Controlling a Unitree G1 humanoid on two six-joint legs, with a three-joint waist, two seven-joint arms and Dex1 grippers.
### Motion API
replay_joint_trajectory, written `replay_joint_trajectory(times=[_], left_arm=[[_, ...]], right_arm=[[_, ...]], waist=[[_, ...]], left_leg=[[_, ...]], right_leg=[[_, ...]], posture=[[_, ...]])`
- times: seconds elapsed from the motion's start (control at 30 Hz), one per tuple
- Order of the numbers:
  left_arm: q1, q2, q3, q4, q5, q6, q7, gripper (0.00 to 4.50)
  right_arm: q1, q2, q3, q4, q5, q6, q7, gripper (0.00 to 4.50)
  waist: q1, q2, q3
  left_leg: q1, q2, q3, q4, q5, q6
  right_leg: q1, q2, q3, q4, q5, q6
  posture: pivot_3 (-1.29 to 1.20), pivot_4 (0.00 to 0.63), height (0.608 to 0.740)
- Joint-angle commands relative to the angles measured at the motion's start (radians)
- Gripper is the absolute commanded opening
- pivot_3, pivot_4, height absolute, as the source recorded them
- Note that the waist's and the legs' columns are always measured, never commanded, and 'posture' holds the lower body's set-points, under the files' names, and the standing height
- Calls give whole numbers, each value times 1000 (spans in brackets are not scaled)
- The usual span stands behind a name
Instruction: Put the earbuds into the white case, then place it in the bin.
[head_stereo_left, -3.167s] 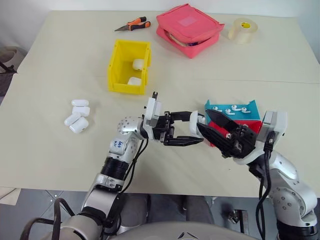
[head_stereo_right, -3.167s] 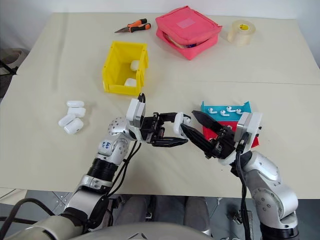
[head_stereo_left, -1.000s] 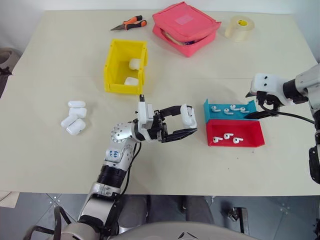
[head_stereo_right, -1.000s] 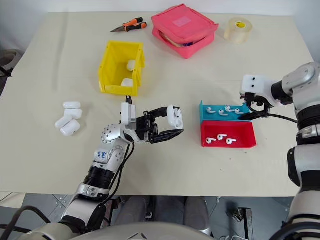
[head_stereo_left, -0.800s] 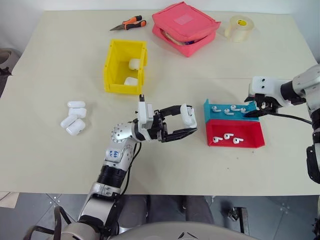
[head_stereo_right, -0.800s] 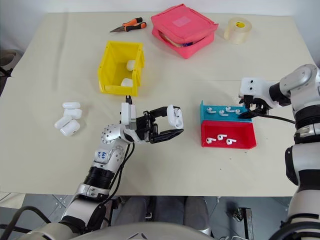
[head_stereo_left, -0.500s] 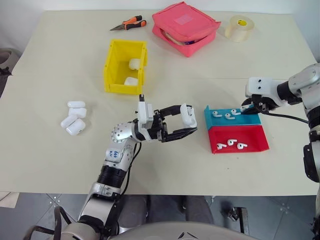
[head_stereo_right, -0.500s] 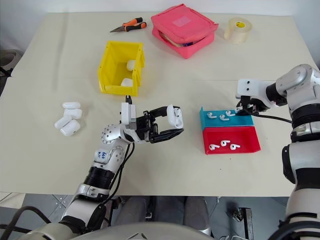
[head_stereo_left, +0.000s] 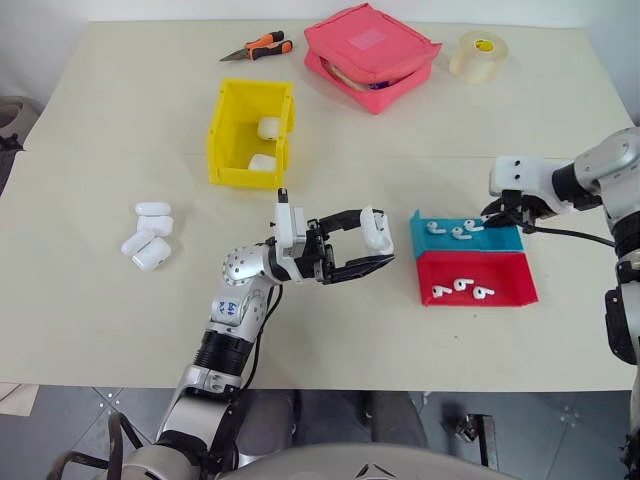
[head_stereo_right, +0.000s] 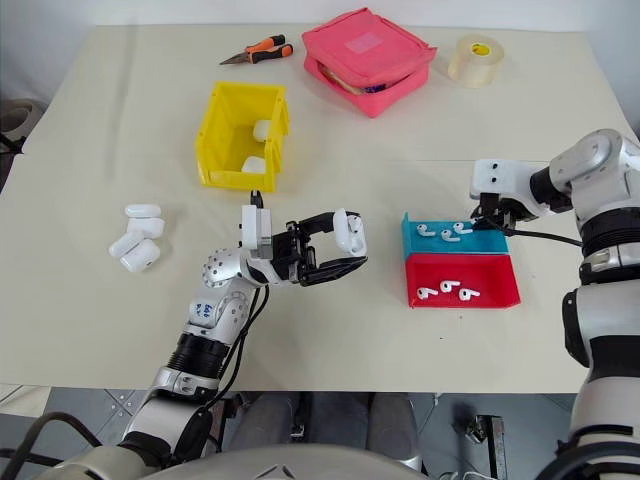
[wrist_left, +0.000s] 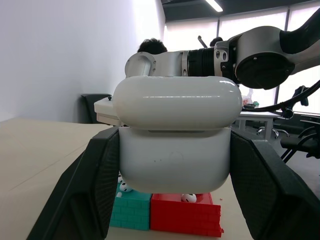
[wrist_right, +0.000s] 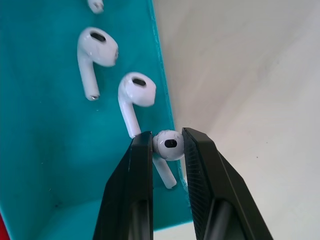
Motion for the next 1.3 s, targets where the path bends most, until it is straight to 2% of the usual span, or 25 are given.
replay_joint_trajectory(times=[0.03,0.33,0.57,0.67,0.73,0.8,0.87,0.97,1.1,1.3], left_arm=[[1,-5,3,-42,-8,-18,4,2807],[-1,1,1,-40,-12,-11,-10,2807],[-12,5,-2,-29,-16,-2,-29,2807],[-18,7,-3,-25,-17,1,-39,2807],[-32,9,1,-13,-20,6,-48,2807],[-41,13,3,-7,-23,12,-57,2807],[-45,19,4,-8,-27,21,-65,2807],[-52,29,4,-13,-31,39,-72,2807],[-52,37,-3,-23,-31,62,-81,2807],[-56,41,-6,-31,-32,88,-93,2807]], right_arm=[[2,-3,-19,-2,6,-1,-1,499],[0,-23,-68,-67,56,27,9,499],[32,-81,-189,-256,189,193,83,499],[100,-108,-249,-389,257,294,79,499],[269,-88,-383,-669,478,544,98,499],[421,-65,-487,-902,654,706,89,499],[559,-38,-544,-1063,748,770,44,499],[698,68,-621,-1251,897,879,-99,499],[783,229,-694,-1430,1084,959,-298,499],[848,315,-743,-1559,1306,1007,-479,499]], waist=[[0,0,0],[-1,0,0],[4,0,0],[7,0,0],[12,0,0],[21,0,0],[26,0,0],[28,0,0],[27,0,0],[30,0,0]], left_leg=[[0,0,0,0,0,0],[0,0,0,0,0,0],[0,0,0,0,0,0],[-1,0,0,0,0,0],[-1,0,0,0,0,0],[-1,1,-2,1,0,-1],[-2,1,-2,1,0,-1],[-2,1,-3,5,0,-1],[-1,1,-4,6,0,-1],[-1,0,-4,6,0,-1]], right_leg=[[0,0,0,0,0,0],[0,0,0,0,0,0],[-1,0,0,1,0,0],[0,0,0,0,0,0],[0,0,0,0,0,0],[-1,0,-3,1,0,0],[-1,0,-3,1,0,0],[-1,0,-2,3,0,0],[-1,0,-1,4,0,0],[-1,0,0,4,1,0]], posture=[[0,150,740],[0,150,740],[0,150,740],[0,150,740],[0,150,740],[0,150,740],[0,150,740],[0,150,740],[0,150,740],[0,150,740]])
